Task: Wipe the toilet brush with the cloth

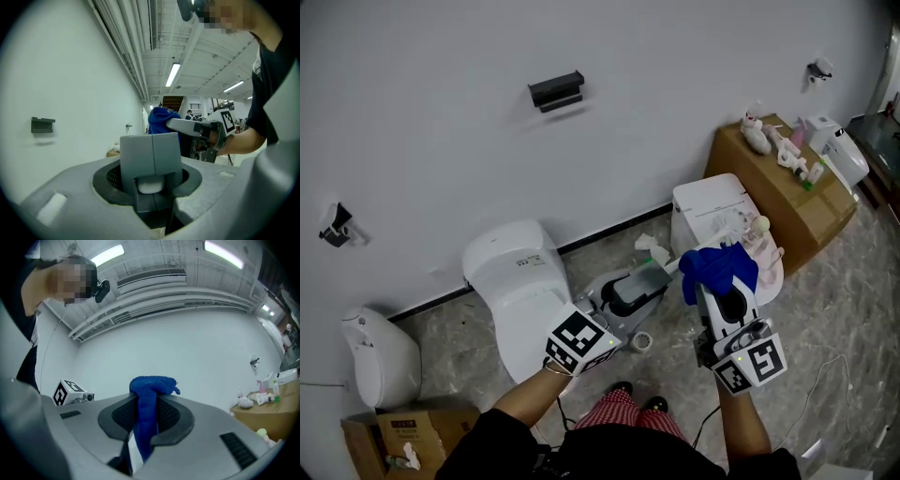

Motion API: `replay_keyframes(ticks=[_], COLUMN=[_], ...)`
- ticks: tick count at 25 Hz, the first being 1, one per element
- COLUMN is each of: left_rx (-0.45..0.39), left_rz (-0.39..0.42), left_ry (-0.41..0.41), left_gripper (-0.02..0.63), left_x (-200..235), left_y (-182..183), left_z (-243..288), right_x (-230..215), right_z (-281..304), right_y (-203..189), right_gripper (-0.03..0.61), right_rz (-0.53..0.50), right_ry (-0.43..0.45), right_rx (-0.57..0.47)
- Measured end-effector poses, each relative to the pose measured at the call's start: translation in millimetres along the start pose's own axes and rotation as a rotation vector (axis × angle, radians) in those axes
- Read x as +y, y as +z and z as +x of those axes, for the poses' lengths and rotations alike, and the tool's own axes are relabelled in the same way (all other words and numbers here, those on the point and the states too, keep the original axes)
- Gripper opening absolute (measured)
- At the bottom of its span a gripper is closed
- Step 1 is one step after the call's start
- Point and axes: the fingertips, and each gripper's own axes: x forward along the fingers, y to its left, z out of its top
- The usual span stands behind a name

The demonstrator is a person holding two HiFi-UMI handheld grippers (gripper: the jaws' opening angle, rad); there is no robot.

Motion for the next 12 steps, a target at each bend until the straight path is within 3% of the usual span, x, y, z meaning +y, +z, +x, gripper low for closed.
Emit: replay_keyframes(ticks=[12], left_rx=[-0.053], left_rz=[0.082], left_ry=[-0.024], left_gripper=[0.172], left_x=[-26], left_y=[47], left_z=[-3], right_x=[24], right_z=[7], right_y=[54], right_gripper=[0.078], right_rz=[-0.060], right_ry=[0.112], right_rx=[-0.062])
